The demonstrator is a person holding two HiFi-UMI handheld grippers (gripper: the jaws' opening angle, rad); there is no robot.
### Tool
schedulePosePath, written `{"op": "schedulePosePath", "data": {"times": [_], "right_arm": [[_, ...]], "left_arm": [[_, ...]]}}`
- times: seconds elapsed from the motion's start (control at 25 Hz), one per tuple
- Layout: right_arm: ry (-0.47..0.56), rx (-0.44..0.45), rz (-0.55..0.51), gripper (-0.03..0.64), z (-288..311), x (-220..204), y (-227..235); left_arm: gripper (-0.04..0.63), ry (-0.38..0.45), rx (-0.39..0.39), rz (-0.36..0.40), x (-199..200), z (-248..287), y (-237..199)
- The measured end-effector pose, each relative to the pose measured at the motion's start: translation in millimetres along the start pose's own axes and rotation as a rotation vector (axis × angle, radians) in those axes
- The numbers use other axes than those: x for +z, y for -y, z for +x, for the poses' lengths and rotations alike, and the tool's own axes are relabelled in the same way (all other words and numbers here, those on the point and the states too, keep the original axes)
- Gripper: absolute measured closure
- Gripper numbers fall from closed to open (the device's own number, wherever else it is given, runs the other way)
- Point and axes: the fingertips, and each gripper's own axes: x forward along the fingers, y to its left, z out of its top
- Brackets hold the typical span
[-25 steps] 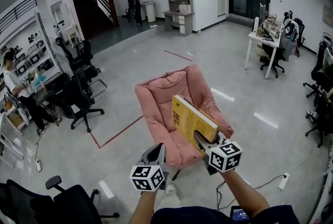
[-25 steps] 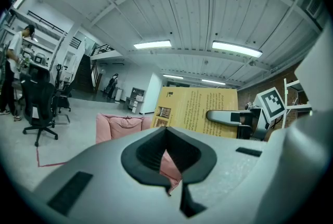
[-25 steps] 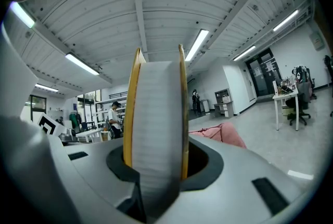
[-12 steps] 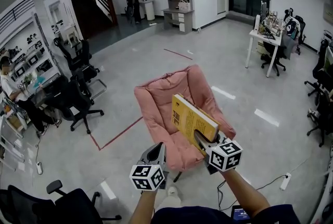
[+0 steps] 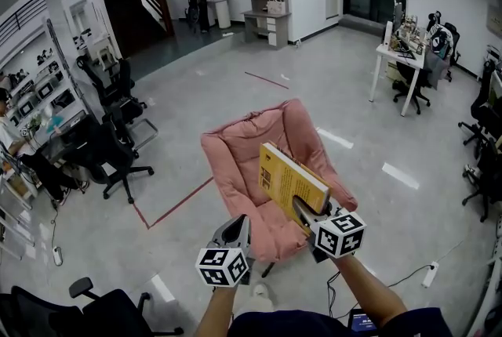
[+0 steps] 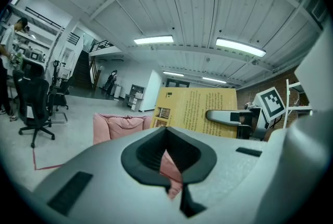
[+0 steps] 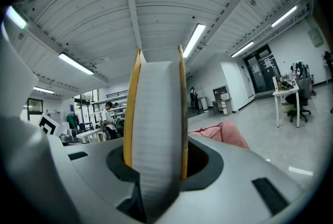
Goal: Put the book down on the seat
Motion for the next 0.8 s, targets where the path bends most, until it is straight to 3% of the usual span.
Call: {"op": "schedulePosePath", "data": {"times": [0.8], "right_arm": [[-0.004, -0.028, -0.003, 0.462, 63, 23, 7]], "left_arm": [[0.591, -0.003, -0.03, -0.013, 37, 44, -50]]}}
